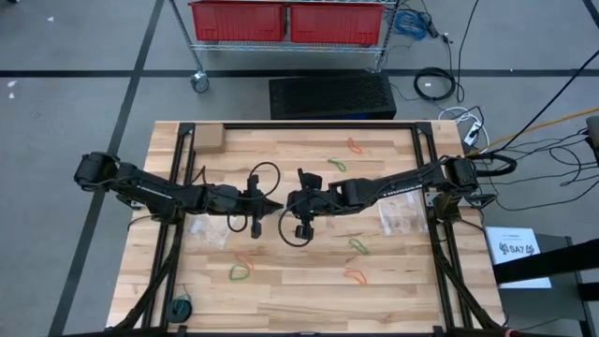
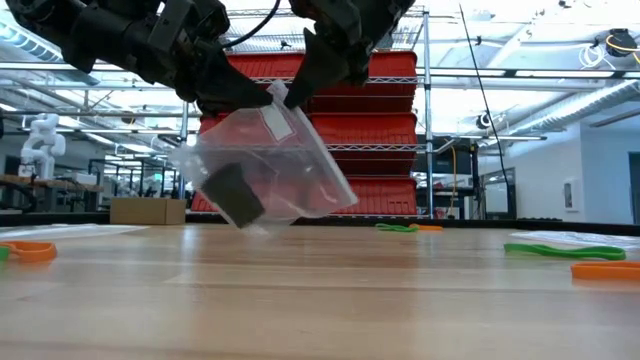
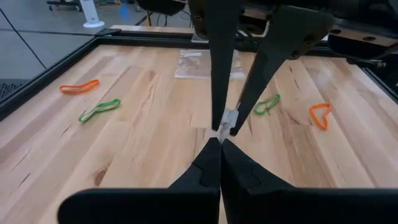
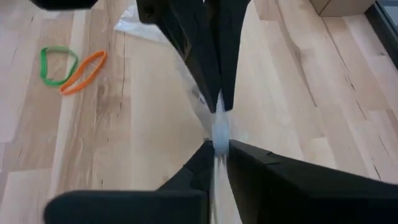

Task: Sort rubber bands
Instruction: Close the top left transparent zip bag

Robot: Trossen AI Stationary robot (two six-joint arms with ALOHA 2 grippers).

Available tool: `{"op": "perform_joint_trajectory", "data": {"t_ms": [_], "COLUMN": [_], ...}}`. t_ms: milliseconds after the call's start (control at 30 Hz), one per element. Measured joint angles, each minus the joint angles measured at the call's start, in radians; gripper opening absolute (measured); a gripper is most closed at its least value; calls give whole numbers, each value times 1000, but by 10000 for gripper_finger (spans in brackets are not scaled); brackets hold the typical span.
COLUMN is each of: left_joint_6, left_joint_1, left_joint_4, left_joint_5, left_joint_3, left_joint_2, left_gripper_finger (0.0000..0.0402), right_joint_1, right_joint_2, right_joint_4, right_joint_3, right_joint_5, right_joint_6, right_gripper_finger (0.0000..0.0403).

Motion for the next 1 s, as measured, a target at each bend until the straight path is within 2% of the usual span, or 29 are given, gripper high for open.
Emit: {"op": "perform_joint_trajectory", "data": {"t_ms": [300, 500, 700, 1000], "left_joint_6": [0, 0, 0, 0], "left_joint_1": [0, 0, 0, 0], "left_joint_4": [-13, -11, -9, -6], "left_joint_5": [13, 15, 18, 19], "left_joint_3": [0, 0, 0, 0], "left_joint_2": [-1, -1, -1, -1], "left_gripper_finger": [0, 0, 0, 0], "right_joint_1": [1, 1, 1, 2], "right_joint_2": [-39, -35, -34, -33], "right_joint_4": [-5, 52, 107, 187], "right_joint_3": [-2, -2, -25, -86], "right_joint_5": [14, 14, 13, 17], "right_joint_6": [-3, -17, -28, -22], "right_gripper_finger": [129, 156, 132, 35]}}
